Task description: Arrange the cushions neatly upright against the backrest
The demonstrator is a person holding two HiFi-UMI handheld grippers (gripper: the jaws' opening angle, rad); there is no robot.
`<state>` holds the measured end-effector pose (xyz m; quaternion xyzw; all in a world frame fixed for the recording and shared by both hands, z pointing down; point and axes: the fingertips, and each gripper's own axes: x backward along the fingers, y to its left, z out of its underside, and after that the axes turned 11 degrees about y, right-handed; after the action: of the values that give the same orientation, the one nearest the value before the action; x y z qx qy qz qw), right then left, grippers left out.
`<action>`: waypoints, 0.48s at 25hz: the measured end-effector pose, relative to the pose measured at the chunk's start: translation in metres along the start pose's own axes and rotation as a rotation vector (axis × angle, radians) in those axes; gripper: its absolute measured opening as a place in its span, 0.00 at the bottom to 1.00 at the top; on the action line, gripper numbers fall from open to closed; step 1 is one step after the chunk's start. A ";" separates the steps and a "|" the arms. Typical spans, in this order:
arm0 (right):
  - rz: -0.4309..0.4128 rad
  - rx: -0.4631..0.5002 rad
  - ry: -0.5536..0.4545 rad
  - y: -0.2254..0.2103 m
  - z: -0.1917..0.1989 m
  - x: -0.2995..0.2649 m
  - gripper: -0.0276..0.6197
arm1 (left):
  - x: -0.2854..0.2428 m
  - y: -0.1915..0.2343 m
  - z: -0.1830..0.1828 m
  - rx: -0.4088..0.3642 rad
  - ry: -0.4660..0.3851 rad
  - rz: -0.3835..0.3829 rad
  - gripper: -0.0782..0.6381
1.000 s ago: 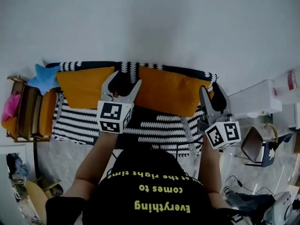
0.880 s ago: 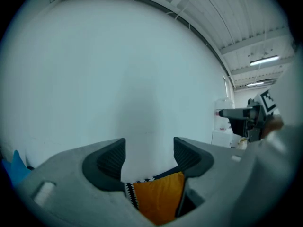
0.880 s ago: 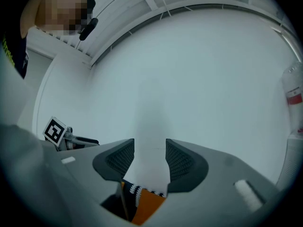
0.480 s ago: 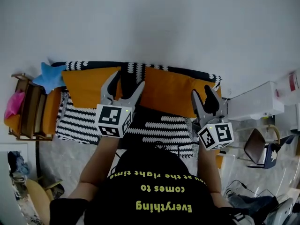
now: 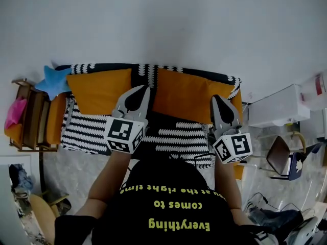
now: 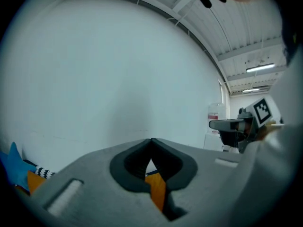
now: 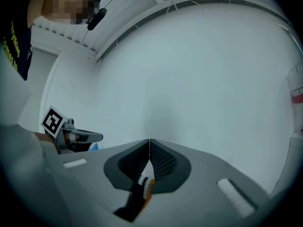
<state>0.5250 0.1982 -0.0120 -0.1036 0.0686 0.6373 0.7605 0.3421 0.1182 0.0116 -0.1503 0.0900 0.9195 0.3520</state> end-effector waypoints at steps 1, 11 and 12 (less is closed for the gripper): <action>-0.004 0.001 0.005 0.001 0.001 0.000 0.06 | 0.001 -0.002 0.000 0.000 -0.001 0.007 0.11; -0.002 0.010 0.028 0.007 0.008 0.008 0.06 | 0.005 -0.010 0.007 -0.020 0.024 0.015 0.11; 0.000 0.009 0.028 0.007 0.008 0.009 0.06 | 0.006 -0.010 0.008 -0.021 0.026 0.017 0.11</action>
<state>0.5191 0.2096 -0.0066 -0.1090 0.0820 0.6357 0.7598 0.3432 0.1315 0.0165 -0.1653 0.0864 0.9212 0.3416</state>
